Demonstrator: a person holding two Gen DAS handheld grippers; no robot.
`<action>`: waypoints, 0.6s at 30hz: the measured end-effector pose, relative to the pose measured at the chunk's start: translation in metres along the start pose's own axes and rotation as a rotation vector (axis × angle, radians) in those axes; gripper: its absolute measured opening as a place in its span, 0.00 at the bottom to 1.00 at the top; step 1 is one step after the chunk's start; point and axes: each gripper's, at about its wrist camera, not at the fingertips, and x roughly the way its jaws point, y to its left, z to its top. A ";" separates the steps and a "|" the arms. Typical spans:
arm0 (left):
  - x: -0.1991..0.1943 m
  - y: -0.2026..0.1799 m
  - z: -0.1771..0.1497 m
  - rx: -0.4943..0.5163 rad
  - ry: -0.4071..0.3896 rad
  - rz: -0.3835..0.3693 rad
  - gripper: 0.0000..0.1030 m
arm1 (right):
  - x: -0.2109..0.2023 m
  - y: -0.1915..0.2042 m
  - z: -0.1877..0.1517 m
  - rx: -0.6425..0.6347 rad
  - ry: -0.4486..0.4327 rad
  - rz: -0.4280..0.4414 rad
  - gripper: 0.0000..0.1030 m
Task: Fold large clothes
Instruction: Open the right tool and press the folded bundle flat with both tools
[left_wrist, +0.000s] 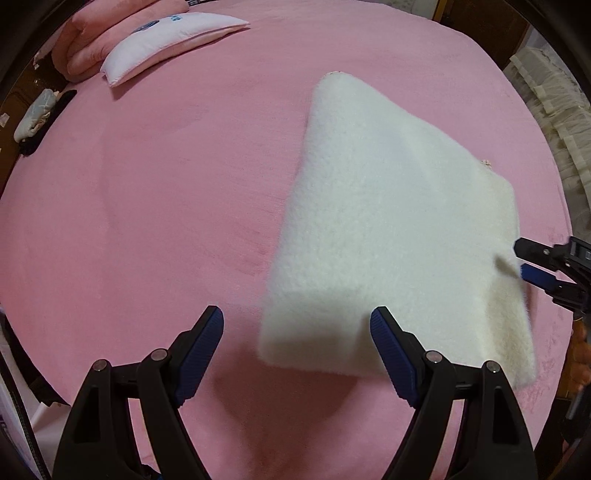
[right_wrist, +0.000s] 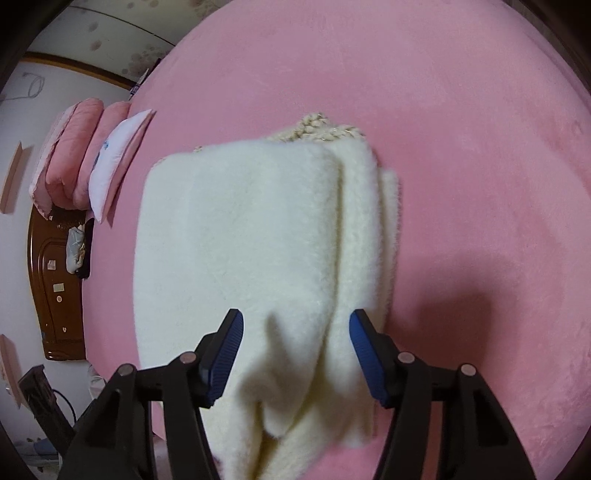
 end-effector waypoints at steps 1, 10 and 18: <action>0.001 0.001 0.001 -0.002 0.002 0.005 0.78 | 0.001 0.003 0.000 0.003 0.004 0.018 0.57; 0.016 0.005 -0.001 -0.059 0.044 -0.025 0.78 | 0.037 0.012 -0.017 0.006 0.135 -0.055 0.30; 0.019 0.006 0.003 -0.046 0.067 -0.057 0.78 | -0.005 0.021 -0.028 -0.057 -0.100 -0.017 0.16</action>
